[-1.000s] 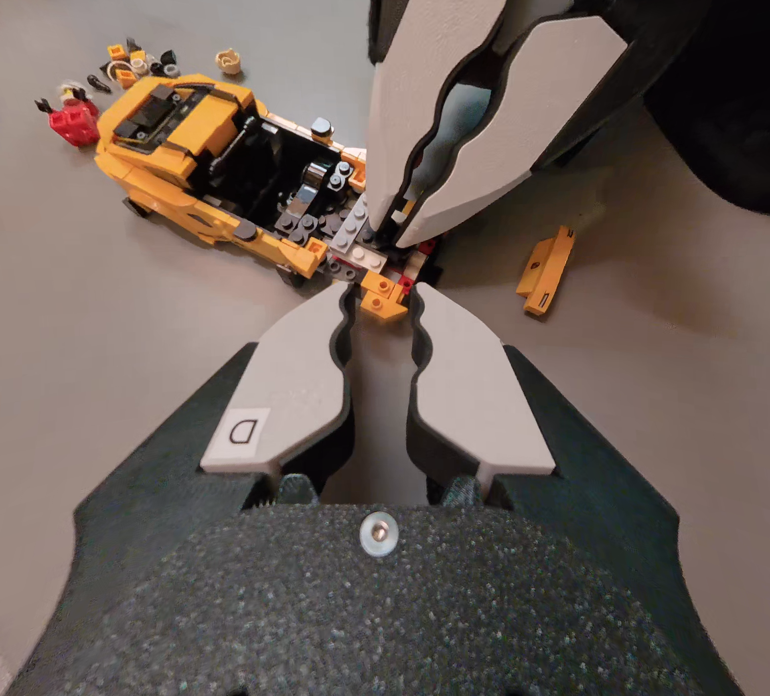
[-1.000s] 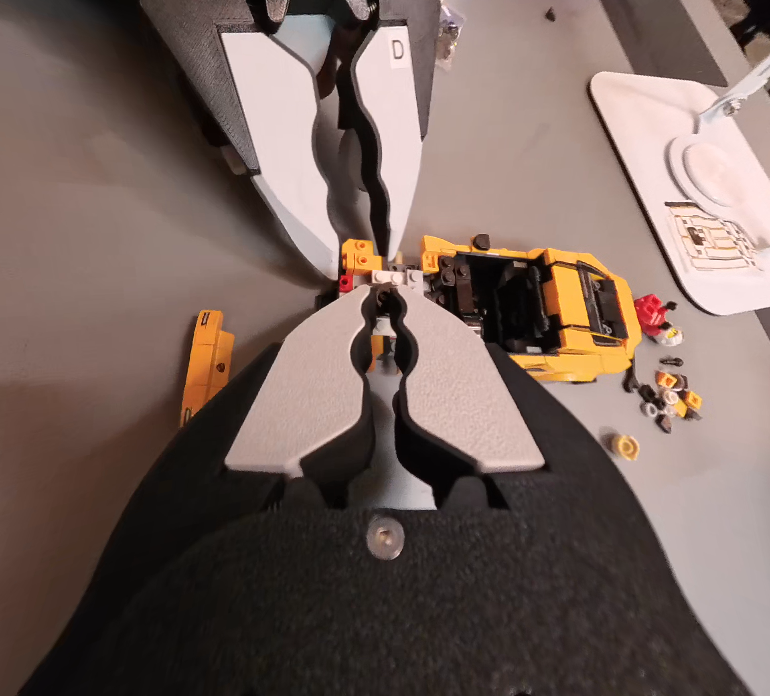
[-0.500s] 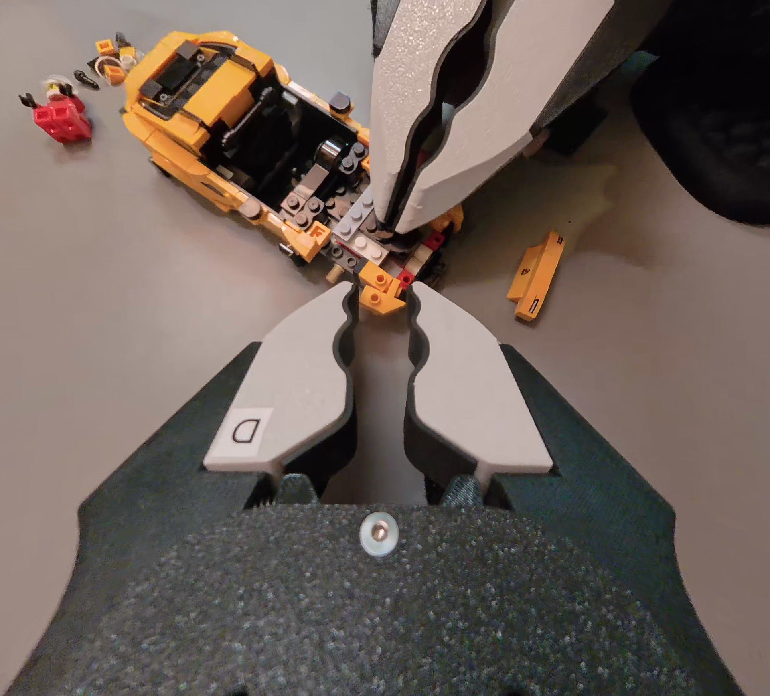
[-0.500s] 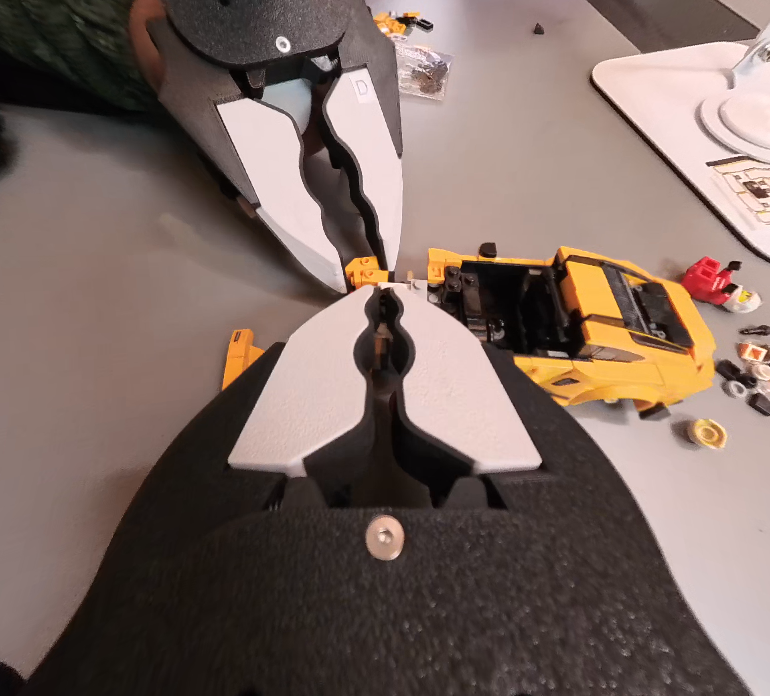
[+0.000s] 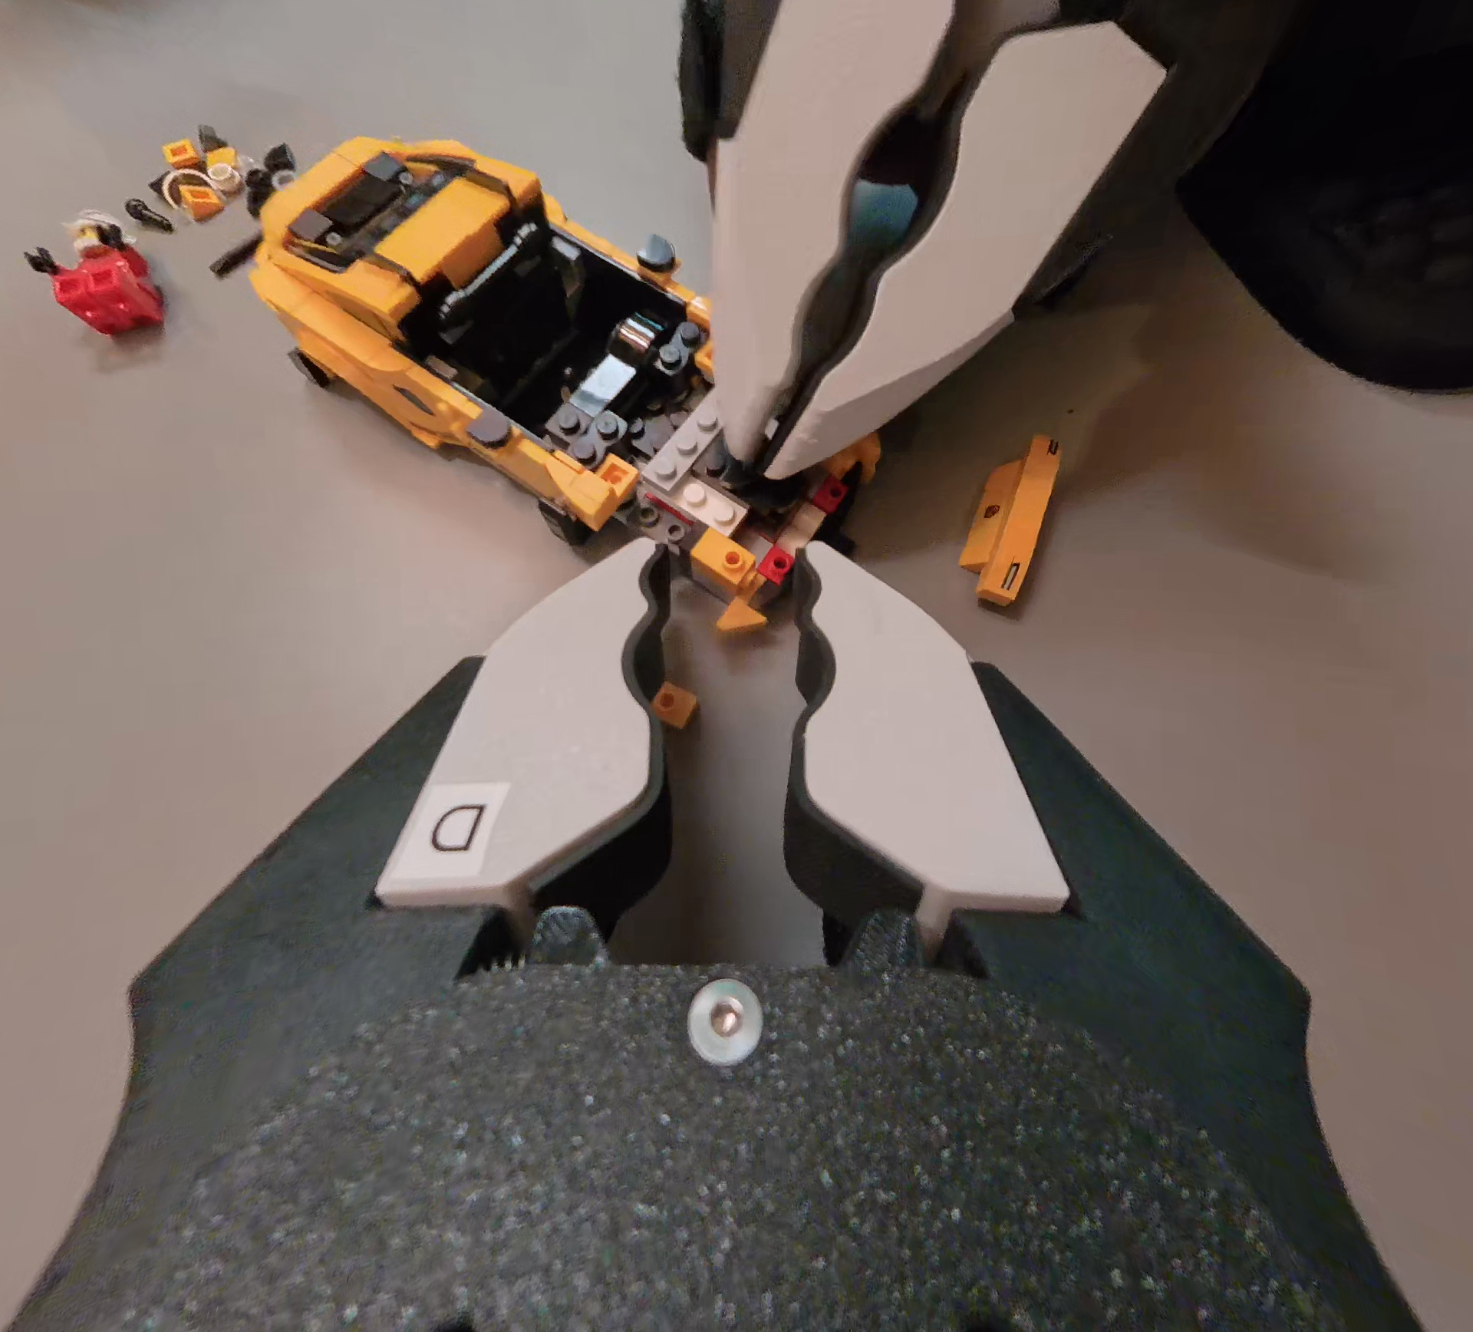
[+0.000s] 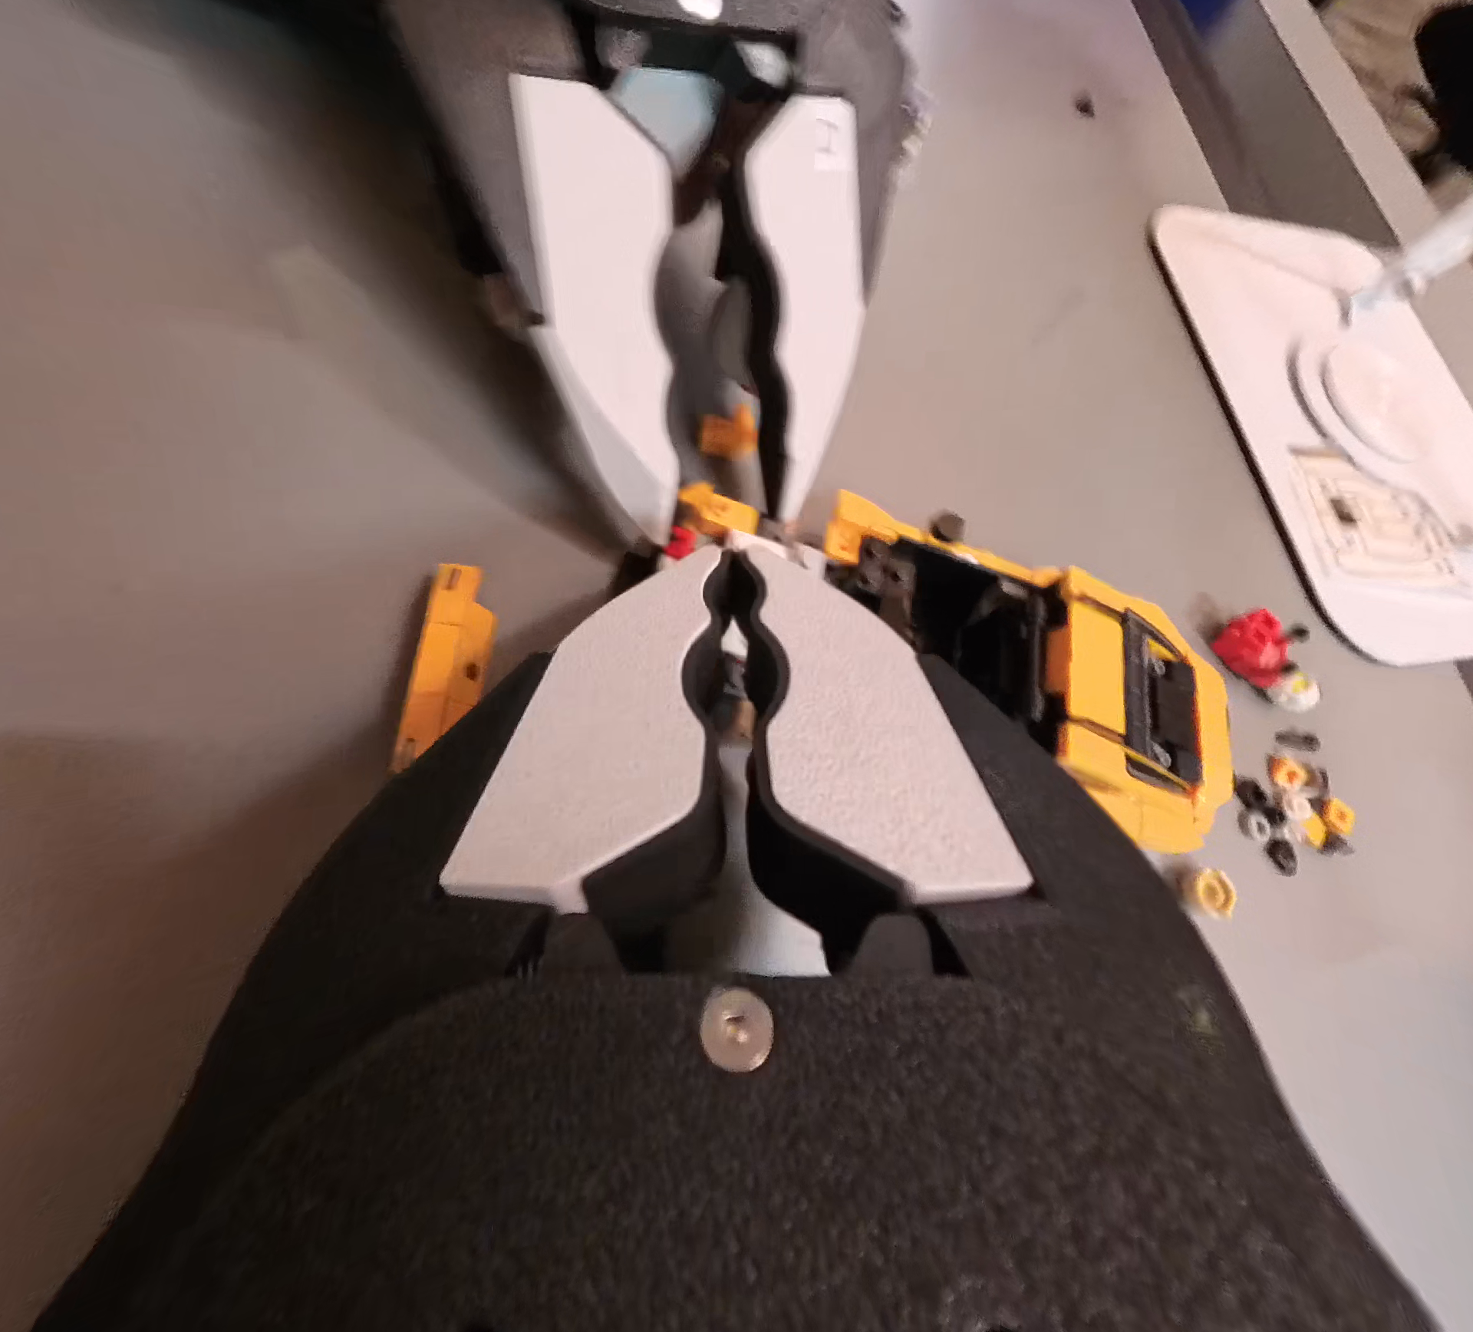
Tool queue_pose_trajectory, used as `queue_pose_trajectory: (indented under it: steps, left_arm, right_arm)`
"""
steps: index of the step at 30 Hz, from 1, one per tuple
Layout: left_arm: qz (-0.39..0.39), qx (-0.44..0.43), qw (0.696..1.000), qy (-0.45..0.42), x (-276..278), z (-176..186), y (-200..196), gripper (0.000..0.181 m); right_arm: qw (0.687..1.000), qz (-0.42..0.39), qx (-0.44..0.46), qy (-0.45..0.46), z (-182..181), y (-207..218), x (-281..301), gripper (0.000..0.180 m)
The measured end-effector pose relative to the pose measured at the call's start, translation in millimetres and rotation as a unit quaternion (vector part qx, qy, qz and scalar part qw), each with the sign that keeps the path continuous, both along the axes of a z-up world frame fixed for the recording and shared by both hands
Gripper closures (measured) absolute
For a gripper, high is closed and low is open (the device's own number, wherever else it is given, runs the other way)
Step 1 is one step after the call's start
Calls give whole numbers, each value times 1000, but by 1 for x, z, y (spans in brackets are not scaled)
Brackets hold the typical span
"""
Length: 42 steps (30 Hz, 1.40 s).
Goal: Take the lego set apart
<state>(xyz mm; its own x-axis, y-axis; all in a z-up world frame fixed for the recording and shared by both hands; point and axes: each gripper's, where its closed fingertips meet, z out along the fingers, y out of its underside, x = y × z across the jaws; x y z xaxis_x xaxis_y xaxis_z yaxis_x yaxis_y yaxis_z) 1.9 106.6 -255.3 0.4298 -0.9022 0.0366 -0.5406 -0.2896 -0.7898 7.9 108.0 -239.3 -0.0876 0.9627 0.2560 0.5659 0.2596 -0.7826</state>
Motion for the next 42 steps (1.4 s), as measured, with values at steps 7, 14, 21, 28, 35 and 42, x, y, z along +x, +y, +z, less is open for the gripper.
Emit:
queue_pose_trajectory:
  steps: [7,14,21,28,35,42]
  left_arm:
    - [-6,15,1000,7,2,0,0,152]
    - [-3,21,1000,10,3,0,2,151]
    - [8,11,1000,1,3,0,5,155]
    - [15,13,1000,3,7,0,6,151]
    - [16,-7,1000,-3,8,1,3,151]
    - [12,-20,1000,-1,11,1,-1,151]
  right_arm:
    - [1000,-16,-2,4,4,1,0,180]
    - [993,-43,-78,-81,-5,2,2,169]
    - [976,-35,-84,-200,-8,2,3,173]
    - [984,-19,-58,-165,-7,1,1,174]
    - [995,-21,-48,-81,-2,-1,1,175]
    - [998,-21,-51,-44,1,-4,6,175]
